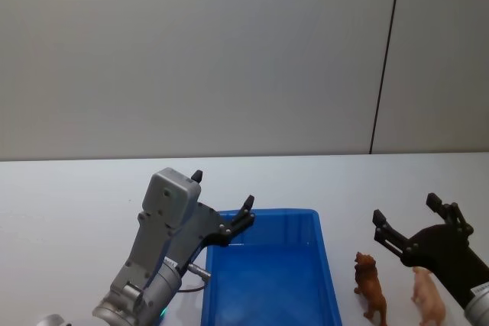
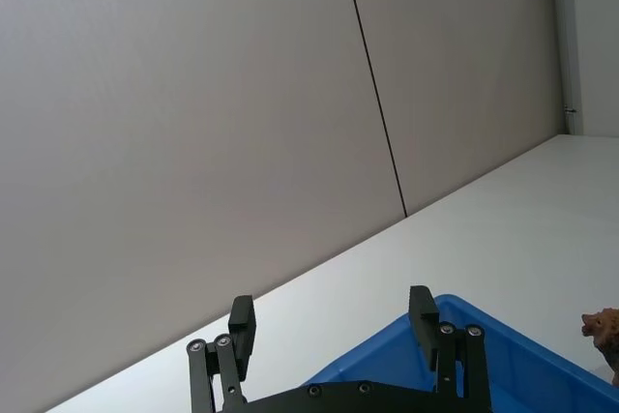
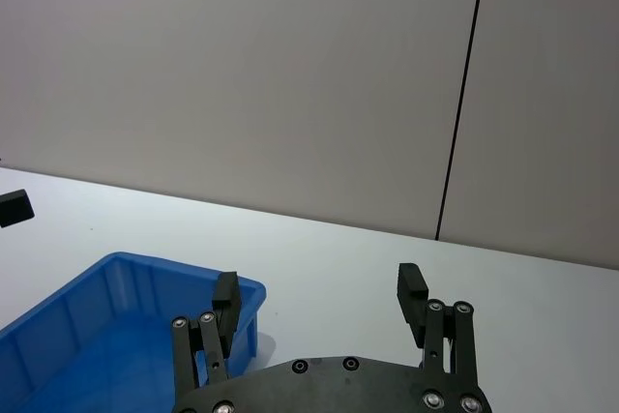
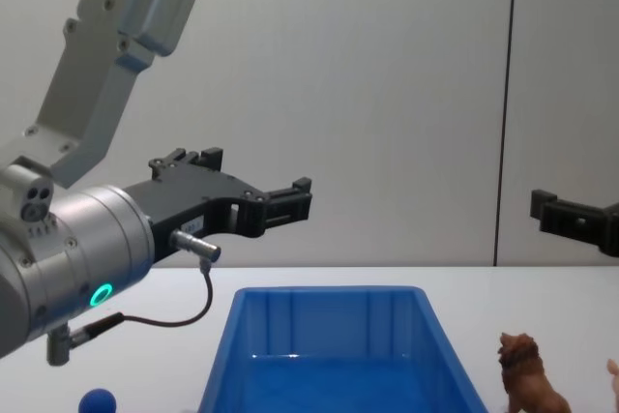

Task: Pick up the two dolls from the table and place them into the box.

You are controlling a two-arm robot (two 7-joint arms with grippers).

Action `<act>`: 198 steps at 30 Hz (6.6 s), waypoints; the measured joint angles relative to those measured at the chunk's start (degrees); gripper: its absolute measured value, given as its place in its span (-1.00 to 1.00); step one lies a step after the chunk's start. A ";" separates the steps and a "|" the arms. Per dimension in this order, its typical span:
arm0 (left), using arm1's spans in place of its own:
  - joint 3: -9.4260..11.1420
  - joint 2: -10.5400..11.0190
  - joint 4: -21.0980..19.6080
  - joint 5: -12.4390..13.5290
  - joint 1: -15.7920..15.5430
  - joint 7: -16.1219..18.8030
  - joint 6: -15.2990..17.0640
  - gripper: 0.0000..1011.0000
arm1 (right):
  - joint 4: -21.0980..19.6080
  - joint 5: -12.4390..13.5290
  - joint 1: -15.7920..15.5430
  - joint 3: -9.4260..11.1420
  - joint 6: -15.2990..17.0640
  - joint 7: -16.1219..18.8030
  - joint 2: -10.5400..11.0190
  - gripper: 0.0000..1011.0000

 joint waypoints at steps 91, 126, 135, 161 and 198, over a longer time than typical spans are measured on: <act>0.00 0.00 0.00 0.00 0.00 0.00 0.00 0.98 | 5.27 -1.44 -2.20 0.09 17.38 -11.35 -3.46 0.74; 0.00 0.00 0.00 0.00 0.00 0.01 0.00 0.98 | 4.57 -5.38 -3.41 -0.04 12.52 -11.06 -4.42 -0.25; 0.00 0.00 0.00 0.00 0.00 0.00 0.00 0.98 | 3.06 -6.95 -2.10 -0.57 9.83 -6.45 -4.96 -0.25; 0.00 0.00 0.00 0.00 0.00 0.00 0.00 0.98 | 6.04 -8.93 5.76 -4.58 8.37 11.24 -10.80 0.24; 0.00 0.00 0.00 0.00 0.00 0.00 0.00 0.98 | 3.23 -10.06 4.10 -4.28 14.69 4.08 -10.06 0.98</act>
